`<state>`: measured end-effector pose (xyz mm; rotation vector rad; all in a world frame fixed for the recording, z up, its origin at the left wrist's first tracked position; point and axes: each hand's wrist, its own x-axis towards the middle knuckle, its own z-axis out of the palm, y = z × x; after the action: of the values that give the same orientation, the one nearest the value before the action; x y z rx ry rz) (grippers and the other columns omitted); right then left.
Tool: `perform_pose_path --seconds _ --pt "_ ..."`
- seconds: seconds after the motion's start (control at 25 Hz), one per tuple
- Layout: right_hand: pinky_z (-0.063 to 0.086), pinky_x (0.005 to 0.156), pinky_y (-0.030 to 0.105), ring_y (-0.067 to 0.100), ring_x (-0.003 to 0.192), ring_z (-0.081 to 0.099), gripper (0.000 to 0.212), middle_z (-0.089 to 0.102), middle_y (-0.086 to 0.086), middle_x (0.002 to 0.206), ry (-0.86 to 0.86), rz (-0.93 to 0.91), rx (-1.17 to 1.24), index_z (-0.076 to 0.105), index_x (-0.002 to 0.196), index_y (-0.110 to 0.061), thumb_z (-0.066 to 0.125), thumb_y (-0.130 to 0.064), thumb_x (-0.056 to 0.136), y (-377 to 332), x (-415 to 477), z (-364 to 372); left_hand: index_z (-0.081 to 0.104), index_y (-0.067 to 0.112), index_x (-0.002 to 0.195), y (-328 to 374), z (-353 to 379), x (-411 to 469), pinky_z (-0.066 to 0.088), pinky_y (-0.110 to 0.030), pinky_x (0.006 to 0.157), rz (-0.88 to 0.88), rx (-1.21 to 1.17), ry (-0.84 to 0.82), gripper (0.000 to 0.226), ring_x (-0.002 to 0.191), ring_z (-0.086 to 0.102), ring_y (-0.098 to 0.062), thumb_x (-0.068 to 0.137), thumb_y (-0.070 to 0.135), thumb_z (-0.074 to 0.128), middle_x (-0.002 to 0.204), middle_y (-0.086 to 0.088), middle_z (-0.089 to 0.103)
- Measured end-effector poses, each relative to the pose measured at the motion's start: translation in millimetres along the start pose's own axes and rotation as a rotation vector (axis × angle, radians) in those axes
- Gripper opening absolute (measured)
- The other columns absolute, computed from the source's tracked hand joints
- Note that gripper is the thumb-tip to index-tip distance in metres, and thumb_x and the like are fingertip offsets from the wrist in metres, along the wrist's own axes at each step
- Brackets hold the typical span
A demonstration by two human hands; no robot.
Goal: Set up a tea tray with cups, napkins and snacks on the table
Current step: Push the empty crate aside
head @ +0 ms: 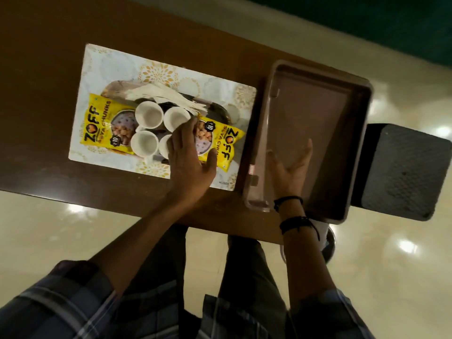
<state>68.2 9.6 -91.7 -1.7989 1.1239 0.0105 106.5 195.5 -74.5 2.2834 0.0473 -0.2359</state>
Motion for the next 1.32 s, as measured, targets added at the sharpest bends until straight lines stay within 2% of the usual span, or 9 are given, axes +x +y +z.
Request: perform_pose_path --seconds 0.12,0.28,0.48,0.6,0.76,0.88,1.0,1.12,1.32 --pt "0.032 0.115 0.046 0.025 0.140 0.030 0.090 0.026 0.005 0.154 0.107 0.068 -0.044 0.016 0.149 -0.023 0.073 -0.024 0.079 28 21 -52 0.027 0.008 0.146 17 45 -28 0.044 -0.048 0.102 -0.021 -0.027 -0.178 0.072 0.130 0.044 -0.034 0.085 0.024 0.063 0.143 -0.019 0.039" --pt "0.021 0.119 0.050 0.032 0.144 0.019 0.085 0.025 0.013 0.155 0.264 0.229 -0.315 0.022 0.148 -0.015 0.070 -0.022 0.079 71 48 -117 0.027 0.004 0.145 20 98 -54 0.039 -0.045 0.104 -0.238 0.062 -0.385 0.070 0.129 0.045 -0.036 0.088 0.030 0.060 0.142 -0.021 0.043" --pt "0.043 0.107 0.047 0.033 0.125 0.051 0.059 0.052 0.014 0.138 0.035 0.348 -0.199 0.038 0.140 -0.009 0.063 -0.011 0.087 118 68 -160 0.056 0.013 0.124 20 122 -60 0.053 -0.048 0.090 -0.408 0.074 -0.445 0.037 0.105 0.063 -0.033 0.087 0.014 0.059 0.117 -0.013 0.066" --pt "0.050 0.097 0.047 0.033 0.113 0.058 0.043 0.060 0.017 0.125 0.045 0.288 -0.128 0.051 0.128 -0.004 0.059 -0.002 0.085 130 77 -174 0.060 0.011 0.119 26 126 -61 0.053 -0.045 0.090 -0.395 0.111 -0.365 0.040 0.098 0.067 -0.030 0.080 0.007 0.065 0.114 -0.012 0.068" --pt "0.046 0.073 0.029 0.025 0.087 0.059 0.032 0.066 0.014 0.098 0.176 0.216 0.014 0.063 0.111 -0.001 0.061 -0.001 0.079 139 94 -208 0.053 0.007 0.129 53 145 -70 0.054 -0.041 0.087 -0.370 0.110 -0.392 0.052 0.100 0.065 -0.029 0.080 0.008 0.071 0.121 -0.014 0.065" --pt "0.051 0.076 0.033 0.023 0.084 0.060 0.035 0.065 0.012 0.094 0.291 0.241 0.131 0.063 0.109 -0.001 0.065 -0.001 0.075 148 108 -249 0.051 0.011 0.132 89 171 -75 0.053 -0.038 0.083 -0.303 0.097 -0.418 0.055 0.100 0.062 -0.025 0.081 0.012 0.071 0.124 -0.011 0.062" --pt "0.055 0.083 0.042 0.026 0.088 0.061 0.038 0.065 0.013 0.098 0.347 0.247 0.152 0.061 0.112 -0.005 0.067 -0.001 0.074 163 130 -303 0.045 0.016 0.137 135 214 -72 0.053 -0.041 0.088 -0.240 0.057 -0.522 0.057 0.110 0.058 -0.024 0.084 0.013 0.068 0.132 -0.007 0.056" --pt "0.054 0.087 0.042 0.029 0.093 0.061 0.041 0.066 0.013 0.106 0.360 0.281 0.150 0.063 0.112 -0.009 0.070 -0.002 0.073 184 152 -350 0.043 0.014 0.137 173 264 -68 0.052 -0.042 0.093 -0.220 0.036 -0.627 0.057 0.116 0.055 -0.026 0.085 0.011 0.067 0.136 -0.010 0.051" --pt "0.053 0.091 0.047 0.029 0.092 0.059 0.043 0.067 0.021 0.110 0.417 0.267 -0.034 0.065 0.113 -0.005 0.053 0.010 0.075 212 175 -392 0.044 0.012 0.133 206 328 -78 0.049 -0.040 0.097 -0.173 0.049 -0.710 0.050 0.118 0.053 -0.026 0.088 0.013 0.063 0.135 -0.010 0.051"
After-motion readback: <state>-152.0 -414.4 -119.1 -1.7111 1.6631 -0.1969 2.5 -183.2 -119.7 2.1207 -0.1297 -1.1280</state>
